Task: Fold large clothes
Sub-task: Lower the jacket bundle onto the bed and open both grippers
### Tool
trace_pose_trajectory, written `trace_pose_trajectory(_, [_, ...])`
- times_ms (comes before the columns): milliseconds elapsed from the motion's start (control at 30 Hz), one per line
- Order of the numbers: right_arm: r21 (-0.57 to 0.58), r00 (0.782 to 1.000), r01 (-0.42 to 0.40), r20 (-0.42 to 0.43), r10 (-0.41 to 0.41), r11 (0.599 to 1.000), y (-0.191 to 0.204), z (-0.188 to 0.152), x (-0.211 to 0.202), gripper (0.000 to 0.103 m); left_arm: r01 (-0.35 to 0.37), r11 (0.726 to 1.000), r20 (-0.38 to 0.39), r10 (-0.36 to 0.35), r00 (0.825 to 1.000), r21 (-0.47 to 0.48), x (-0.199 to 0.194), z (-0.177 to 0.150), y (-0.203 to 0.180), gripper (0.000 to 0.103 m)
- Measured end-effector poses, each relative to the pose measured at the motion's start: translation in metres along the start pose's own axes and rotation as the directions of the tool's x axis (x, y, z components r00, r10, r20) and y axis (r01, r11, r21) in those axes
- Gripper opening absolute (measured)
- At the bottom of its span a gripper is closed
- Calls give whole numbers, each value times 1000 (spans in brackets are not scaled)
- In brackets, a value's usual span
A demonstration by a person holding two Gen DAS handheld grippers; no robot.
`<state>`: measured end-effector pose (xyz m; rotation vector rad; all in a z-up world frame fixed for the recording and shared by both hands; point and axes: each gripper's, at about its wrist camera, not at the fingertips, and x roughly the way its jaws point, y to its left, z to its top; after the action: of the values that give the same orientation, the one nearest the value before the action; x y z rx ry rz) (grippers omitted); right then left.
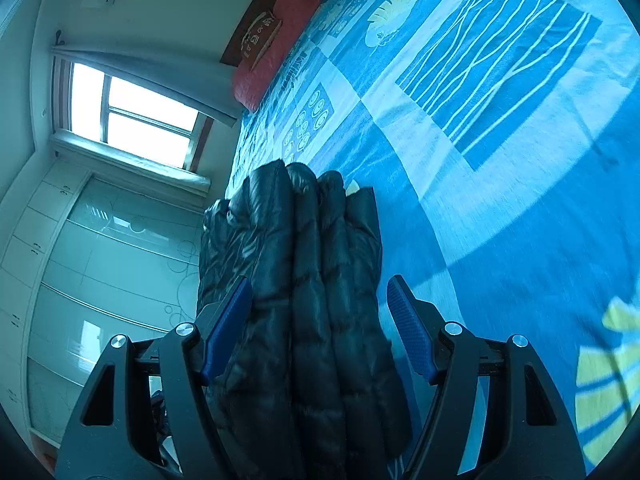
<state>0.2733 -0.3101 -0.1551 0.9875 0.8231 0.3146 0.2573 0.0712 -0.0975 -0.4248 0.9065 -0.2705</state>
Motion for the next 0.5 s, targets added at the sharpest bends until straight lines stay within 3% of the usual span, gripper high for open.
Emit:
trace_pose_trajectory(300, [-85, 997, 66, 45, -62, 994, 24, -40, -45, 70, -66, 997, 25, 64, 998, 51, -26, -32, -13, 80])
trace_pose_trajectory(500, [-180, 968, 241, 119, -222, 954, 41, -73, -74, 70, -148, 986, 43, 145, 988, 76, -47, -58, -20, 80])
